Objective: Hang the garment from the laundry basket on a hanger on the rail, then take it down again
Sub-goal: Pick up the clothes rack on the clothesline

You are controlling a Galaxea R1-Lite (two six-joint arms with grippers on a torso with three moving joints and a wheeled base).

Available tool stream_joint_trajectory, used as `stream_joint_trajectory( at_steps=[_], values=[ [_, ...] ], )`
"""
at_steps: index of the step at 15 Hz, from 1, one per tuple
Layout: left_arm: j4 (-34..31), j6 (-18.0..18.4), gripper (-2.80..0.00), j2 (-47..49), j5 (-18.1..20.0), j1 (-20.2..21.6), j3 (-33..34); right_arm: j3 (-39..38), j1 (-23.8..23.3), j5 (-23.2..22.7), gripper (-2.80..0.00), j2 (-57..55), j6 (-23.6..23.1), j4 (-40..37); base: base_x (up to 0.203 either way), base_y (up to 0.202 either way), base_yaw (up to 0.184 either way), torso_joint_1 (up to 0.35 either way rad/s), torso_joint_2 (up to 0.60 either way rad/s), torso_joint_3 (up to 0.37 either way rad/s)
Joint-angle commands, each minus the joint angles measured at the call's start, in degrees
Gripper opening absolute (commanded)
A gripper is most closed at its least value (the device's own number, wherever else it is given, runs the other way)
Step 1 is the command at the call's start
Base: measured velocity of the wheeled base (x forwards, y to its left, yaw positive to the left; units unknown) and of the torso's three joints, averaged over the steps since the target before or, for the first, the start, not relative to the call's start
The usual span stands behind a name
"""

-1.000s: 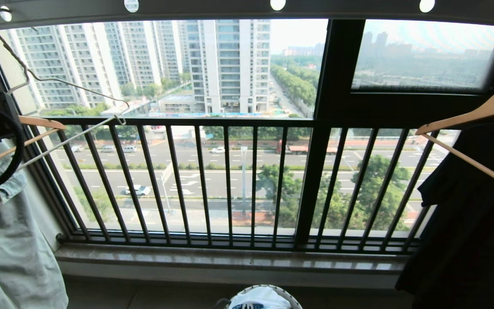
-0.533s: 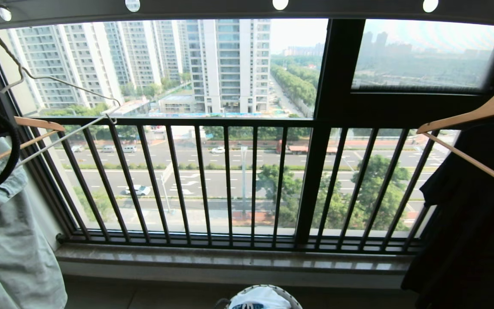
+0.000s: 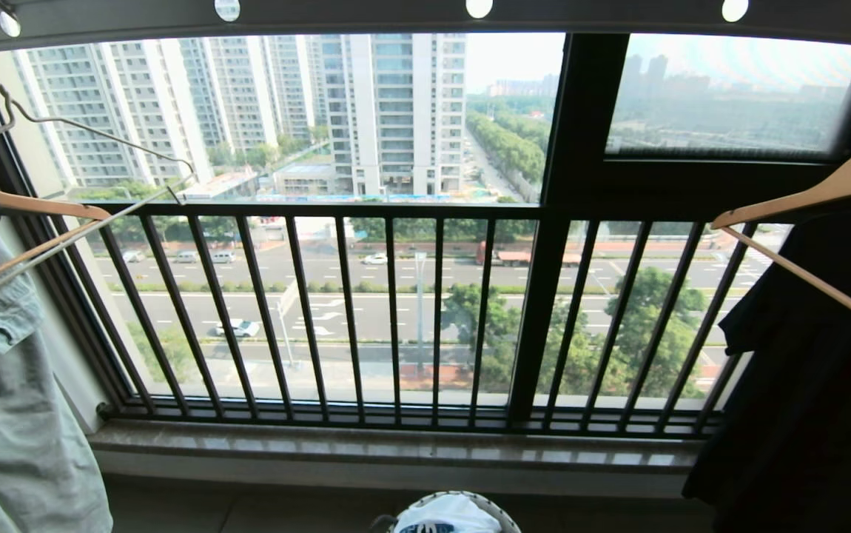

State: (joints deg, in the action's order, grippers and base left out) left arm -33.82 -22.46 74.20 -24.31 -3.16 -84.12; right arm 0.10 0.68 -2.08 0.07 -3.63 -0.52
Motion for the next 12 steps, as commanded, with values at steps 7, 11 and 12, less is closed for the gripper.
stream_joint_trajectory(
  at_steps=[7, 11, 12],
  values=[
    [-0.4, 3.9, -2.8, -7.5, 0.2, -0.4, 0.0, 0.0, 0.0, 0.0, -2.8, -0.1, -0.1, -0.1, 0.0, 0.0, 0.0, 0.0, 0.0, 0.0],
    [-0.1, 5.7, -2.8, -10.2, 0.8, -0.5, 3.2, 0.0, 0.0, 0.0, -2.8, -0.1, -0.1, 0.0, 0.0, 0.0, 0.0, 0.0, 0.0, 0.0],
    [-0.1, 5.7, -2.8, -10.7, 1.5, -0.8, 3.8, 0.0, 0.0, 0.0, -2.8, -0.1, 0.0, 0.0, 0.0, 0.0, 0.0, 0.0, 0.0, 0.0]
  ],
)
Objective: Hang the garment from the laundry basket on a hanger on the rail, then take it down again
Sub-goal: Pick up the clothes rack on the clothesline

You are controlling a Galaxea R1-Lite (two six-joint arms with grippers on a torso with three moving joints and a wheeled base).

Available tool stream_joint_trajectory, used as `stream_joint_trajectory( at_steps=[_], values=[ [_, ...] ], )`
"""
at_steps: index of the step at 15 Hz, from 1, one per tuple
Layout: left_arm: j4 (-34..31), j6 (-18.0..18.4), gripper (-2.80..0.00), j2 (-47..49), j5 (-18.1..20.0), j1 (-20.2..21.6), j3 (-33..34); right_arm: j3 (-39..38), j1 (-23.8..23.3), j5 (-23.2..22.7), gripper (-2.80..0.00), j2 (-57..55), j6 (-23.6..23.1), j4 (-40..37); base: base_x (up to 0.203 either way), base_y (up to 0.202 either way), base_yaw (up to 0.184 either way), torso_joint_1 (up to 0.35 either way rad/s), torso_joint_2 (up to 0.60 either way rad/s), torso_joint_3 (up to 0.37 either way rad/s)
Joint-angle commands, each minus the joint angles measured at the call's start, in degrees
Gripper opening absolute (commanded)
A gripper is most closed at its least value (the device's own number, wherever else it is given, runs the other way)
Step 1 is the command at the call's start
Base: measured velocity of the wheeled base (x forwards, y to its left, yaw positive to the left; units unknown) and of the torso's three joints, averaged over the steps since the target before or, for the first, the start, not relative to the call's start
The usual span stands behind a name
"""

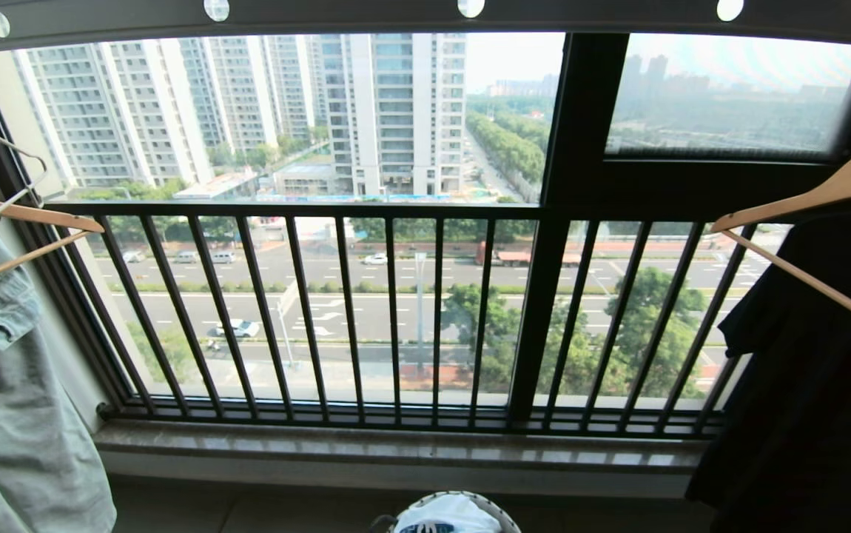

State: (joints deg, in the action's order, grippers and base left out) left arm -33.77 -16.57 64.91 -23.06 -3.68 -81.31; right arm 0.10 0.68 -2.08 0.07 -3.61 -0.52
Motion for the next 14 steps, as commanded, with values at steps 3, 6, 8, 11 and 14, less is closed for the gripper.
stream_joint_trajectory(
  at_steps=[3, 6, 8, 11, 14],
  values=[
    [-0.5, -0.2, -2.8, -3.6, 4.1, -1.2, 1.1, 0.0, 0.0, 0.0, -2.8, -0.1, -0.1, 0.0, 0.0, 0.0, 0.0, 0.0, 0.0, 0.0],
    [-0.6, -0.1, -2.8, -5.4, 4.5, -3.1, 2.6, 0.0, 0.0, 0.0, -2.8, -0.1, -0.1, -0.1, 0.0, 0.0, 0.0, 0.0, 0.0, 0.0],
    [-0.8, 0.0, -2.8, -6.7, 4.5, -6.1, 4.4, 0.0, 0.0, 0.0, -2.8, -0.1, 0.0, 0.0, 0.0, 0.0, 0.0, 0.0, 0.0, 0.0],
    [-2.4, 1.9, -2.8, -7.7, 5.1, -12.2, 9.0, 0.0, 0.0, 0.0, -2.8, -0.1, -0.1, -0.1, 0.0, 0.0, 0.0, 0.0, 0.0, 0.0],
    [-2.4, 4.2, -2.8, -7.9, 14.7, -16.2, 13.2, 0.0, 0.0, 0.0, -2.8, -0.1, 0.0, 0.0, 0.0, 0.0, 0.0, 0.0, 0.0, 0.0]
  ],
)
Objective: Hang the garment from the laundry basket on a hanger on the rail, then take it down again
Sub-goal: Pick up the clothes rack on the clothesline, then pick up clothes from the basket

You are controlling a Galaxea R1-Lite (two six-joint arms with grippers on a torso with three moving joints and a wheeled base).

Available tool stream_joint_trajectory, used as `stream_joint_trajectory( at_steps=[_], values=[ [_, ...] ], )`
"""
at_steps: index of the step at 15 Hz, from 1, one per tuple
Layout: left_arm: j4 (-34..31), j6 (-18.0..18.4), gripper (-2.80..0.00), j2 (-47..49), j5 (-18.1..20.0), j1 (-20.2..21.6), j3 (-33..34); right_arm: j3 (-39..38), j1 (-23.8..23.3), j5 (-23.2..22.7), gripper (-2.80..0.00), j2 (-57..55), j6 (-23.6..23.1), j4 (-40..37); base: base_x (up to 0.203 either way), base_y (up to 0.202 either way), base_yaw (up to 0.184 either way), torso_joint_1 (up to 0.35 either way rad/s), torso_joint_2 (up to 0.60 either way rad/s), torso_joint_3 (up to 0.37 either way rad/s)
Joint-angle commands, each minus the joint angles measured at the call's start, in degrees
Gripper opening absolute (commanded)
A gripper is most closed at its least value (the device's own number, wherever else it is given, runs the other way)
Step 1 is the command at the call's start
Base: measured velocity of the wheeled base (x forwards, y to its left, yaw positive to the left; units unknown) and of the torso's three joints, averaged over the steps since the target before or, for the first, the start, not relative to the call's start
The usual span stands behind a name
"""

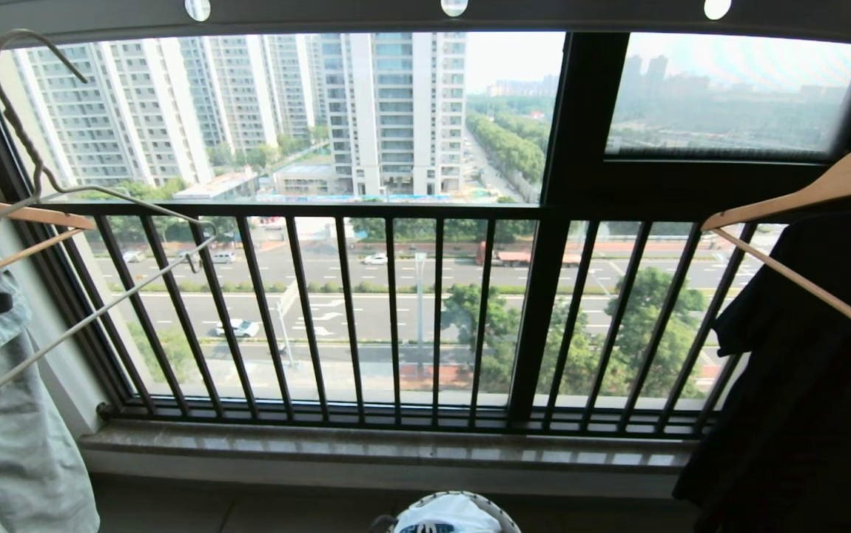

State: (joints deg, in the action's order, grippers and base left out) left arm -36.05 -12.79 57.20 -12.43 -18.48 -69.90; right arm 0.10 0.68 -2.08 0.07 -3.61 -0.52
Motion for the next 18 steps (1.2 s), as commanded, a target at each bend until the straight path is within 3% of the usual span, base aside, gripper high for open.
stream_joint_trajectory(
  at_steps=[1, 4, 7, 11, 14, 18],
  values=[
    [-0.1, 1.7, -2.8, 0.2, 8.4, -1.5, 2.9, 0.0, 0.0, 0.0, -2.8, -0.1, -0.1, 0.0, 0.0, 0.0, 0.0, 0.0, 0.0, 0.0],
    [0.5, 9.5, -2.8, 2.2, 18.4, -1.6, 6.9, 0.0, 0.0, 0.0, -2.8, -0.1, -0.1, 0.0, 0.0, 0.0, 0.0, 0.0, 0.0, 0.0],
    [8.1, 16.1, -2.8, 4.9, 26.3, -1.5, 11.7, 0.0, 0.0, 0.0, -2.8, -0.1, 0.0, 0.0, 0.0, 0.0, 0.0, 0.0, 0.0, 0.0],
    [14.0, 21.2, -2.8, 11.2, 29.2, -1.5, 12.9, 0.0, 0.0, 0.0, -2.8, -0.1, 0.0, 0.0, 0.0, 0.0, 0.0, 0.0, 0.0, 0.0],
    [15.5, 24.5, -2.8, 14.2, 34.8, -0.6, 13.6, 0.0, 0.0, 0.0, -2.8, -0.1, 0.0, 0.0, 0.0, 0.0, 0.0, 0.0, 0.0, 0.0],
    [19.9, 26.6, -2.8, 19.0, 35.2, 0.3, 16.1, 0.0, 0.0, 0.0, -2.8, -0.1, 0.0, 0.0, 0.0, 0.0, 0.0, 0.0, 0.0, 0.0]
  ],
)
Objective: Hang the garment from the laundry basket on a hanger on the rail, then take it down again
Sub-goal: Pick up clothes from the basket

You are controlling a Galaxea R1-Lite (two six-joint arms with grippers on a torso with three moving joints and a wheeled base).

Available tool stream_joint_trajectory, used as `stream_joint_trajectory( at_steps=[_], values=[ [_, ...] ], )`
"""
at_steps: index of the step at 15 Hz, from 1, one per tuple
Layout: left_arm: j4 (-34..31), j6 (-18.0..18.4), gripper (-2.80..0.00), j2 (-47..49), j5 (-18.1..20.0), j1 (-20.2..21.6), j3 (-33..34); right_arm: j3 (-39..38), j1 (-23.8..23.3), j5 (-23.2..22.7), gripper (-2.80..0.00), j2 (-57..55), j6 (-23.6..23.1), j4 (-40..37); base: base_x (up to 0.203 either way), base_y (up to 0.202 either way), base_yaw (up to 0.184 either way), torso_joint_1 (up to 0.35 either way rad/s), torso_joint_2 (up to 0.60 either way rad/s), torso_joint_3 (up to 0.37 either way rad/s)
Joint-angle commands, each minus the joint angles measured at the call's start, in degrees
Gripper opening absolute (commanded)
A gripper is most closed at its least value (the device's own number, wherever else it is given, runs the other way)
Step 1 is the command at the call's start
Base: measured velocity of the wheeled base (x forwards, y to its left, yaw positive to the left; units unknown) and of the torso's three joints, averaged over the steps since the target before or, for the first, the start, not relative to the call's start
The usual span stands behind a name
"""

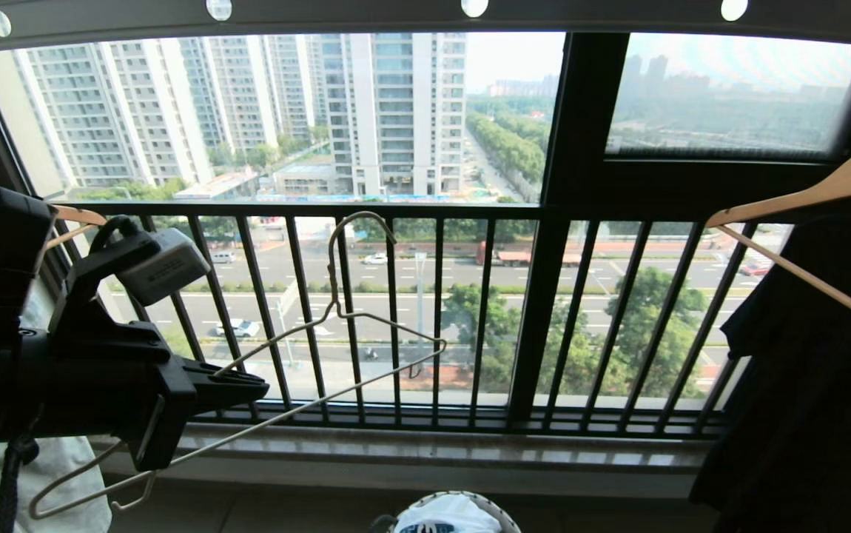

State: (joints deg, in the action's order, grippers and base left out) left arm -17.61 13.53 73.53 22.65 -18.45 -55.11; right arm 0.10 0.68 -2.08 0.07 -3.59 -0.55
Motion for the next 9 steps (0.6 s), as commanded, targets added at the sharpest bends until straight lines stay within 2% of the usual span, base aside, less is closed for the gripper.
stream_joint_trajectory(
  at_steps=[1, 3, 9],
  values=[
    [4.0, 0.3, -2.8, 2.8, 0.4, 0.3, 2.8, 0.0, 0.0, 0.0, -2.8, -0.1, 0.0, 0.0, 0.0, 0.0, 0.0, 0.0, 0.0, 0.0],
    [8.4, 0.3, -2.8, 2.8, 3.9, 0.3, 5.1, 0.0, 0.0, 0.0, -2.8, -0.1, 0.0, 0.0, 0.0, 0.0, 0.0, 0.0, 0.0, 0.0],
    [8.6, 0.5, -2.8, 2.5, 6.4, 0.3, 5.6, 0.0, 0.0, 0.0, -2.8, -0.1, -0.1, -0.1, 0.0, 0.0, 0.0, 0.0, 0.0, 0.0]
  ],
)
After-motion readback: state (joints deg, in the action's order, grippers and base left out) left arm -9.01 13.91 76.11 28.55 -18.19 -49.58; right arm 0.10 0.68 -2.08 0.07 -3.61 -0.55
